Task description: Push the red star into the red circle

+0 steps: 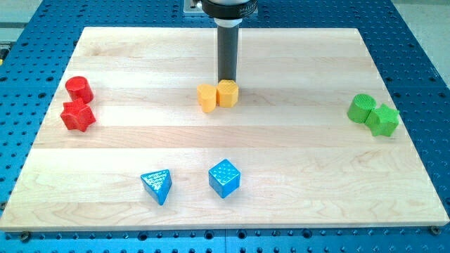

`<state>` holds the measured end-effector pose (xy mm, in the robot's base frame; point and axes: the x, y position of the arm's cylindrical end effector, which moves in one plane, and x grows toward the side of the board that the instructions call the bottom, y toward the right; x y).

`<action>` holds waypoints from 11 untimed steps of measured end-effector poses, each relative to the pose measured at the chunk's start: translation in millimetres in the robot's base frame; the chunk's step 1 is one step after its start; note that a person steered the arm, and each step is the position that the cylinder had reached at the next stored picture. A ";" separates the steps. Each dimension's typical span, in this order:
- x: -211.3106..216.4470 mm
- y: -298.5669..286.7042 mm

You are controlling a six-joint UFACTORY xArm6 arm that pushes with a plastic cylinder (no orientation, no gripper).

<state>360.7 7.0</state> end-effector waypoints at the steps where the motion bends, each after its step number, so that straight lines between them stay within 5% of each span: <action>1: 0.0 0.0; 3: 18.5 23.6; 4: 69.8 57.2; 6: 163.6 -144.0; 7: 161.6 -264.2; 10: 61.1 -242.4; 11: 57.0 -238.4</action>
